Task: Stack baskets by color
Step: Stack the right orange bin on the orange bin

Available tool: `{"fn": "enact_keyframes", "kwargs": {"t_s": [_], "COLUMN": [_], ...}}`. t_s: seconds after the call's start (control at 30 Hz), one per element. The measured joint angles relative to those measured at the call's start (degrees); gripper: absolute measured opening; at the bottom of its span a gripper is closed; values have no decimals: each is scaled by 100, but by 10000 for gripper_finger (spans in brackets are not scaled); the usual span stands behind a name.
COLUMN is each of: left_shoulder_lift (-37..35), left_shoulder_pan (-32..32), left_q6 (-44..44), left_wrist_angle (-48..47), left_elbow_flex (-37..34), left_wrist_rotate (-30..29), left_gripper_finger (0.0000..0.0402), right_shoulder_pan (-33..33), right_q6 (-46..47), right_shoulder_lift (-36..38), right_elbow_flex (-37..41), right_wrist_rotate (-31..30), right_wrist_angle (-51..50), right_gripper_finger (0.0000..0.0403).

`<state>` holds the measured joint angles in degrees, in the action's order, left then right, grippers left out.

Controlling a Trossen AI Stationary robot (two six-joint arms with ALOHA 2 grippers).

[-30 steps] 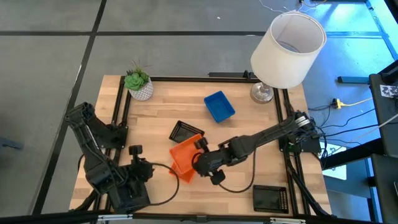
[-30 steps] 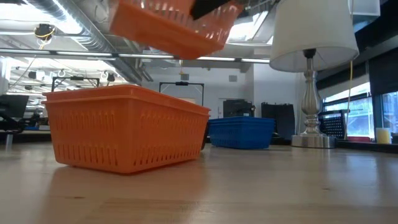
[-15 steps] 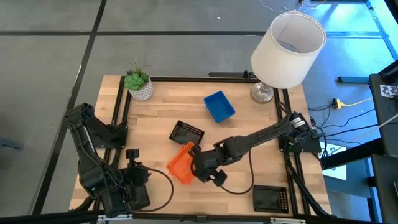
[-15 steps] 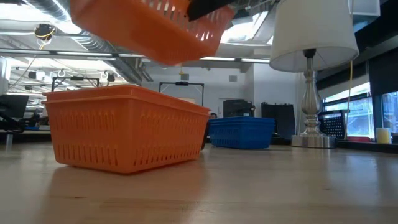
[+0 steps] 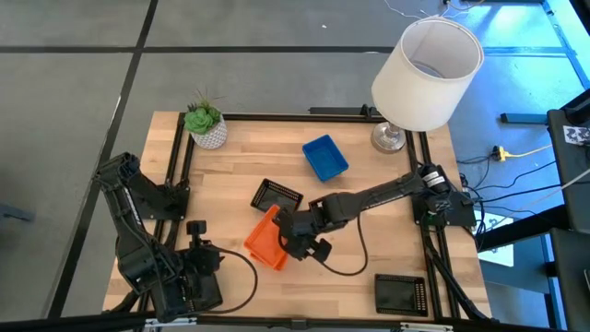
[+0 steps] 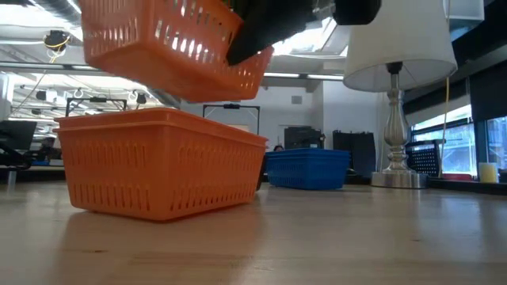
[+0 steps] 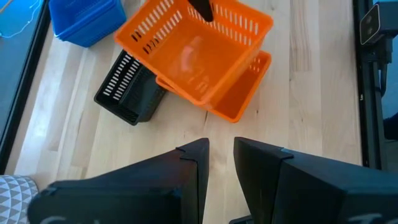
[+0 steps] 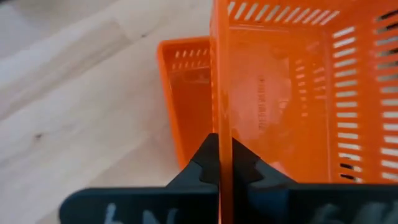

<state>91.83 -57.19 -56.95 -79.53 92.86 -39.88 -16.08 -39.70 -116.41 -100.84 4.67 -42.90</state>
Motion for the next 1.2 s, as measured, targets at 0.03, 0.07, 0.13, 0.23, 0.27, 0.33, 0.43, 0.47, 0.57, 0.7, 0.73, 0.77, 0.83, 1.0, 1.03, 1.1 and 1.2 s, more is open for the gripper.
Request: {"fn": "enact_keyframes", "kwargs": {"t_s": [0.03,0.07,0.13,0.23,0.27,0.33,0.43,0.47,0.57,0.7,0.73,0.77,0.83,1.0,1.03,1.1,1.2], "left_shoulder_lift": [0,0,0,0,0,0,0,0,0,0,0,0,0,0,0,0,0], "left_shoulder_pan": [0,0,0,0,0,0,0,0,0,0,0,0,0,0,0,0,0], "left_q6": [-2,-1,-2,2,2,3,4,4,4,4,7,7,7,50,50,52,52], "left_wrist_angle": [0,0,-2,-8,-24,-62,-66,-66,-73,-83,-83,-83,-86,-105,-105,-107,-107], "left_elbow_flex": [0,0,0,0,0,0,0,0,0,0,0,0,0,0,0,0,0], "left_wrist_rotate": [0,2,2,2,3,4,4,7,10,13,12,13,12,13,13,13,13], "left_gripper_finger": [66,66,66,66,66,66,66,66,66,66,66,66,66,66,66,66,66], "right_shoulder_pan": [46,77,120,148,160,187,245,271,337,414,429,441,462,473,473,473,473], "right_q6": [8,18,-7,-300,-387,-522,-701,-728,-719,-711,-682,-596,-488,-249,-247,-245,-239], "right_shoulder_lift": [-28,-54,-171,-351,-399,-495,-589,-598,-638,-641,-641,-641,-641,-641,-641,-641,-639], "right_elbow_flex": [0,0,0,0,2,2,2,2,2,2,2,2,2,2,2,2,2], "right_wrist_rotate": [149,266,409,443,444,464,456,456,458,415,412,409,420,405,407,406,403], "right_wrist_angle": [32,86,152,45,36,54,28,-26,-54,113,186,236,309,290,291,287,288], "right_gripper_finger": [0,0,0,0,0,0,0,0,0,10,13,17,24,41,45,56,74]}}
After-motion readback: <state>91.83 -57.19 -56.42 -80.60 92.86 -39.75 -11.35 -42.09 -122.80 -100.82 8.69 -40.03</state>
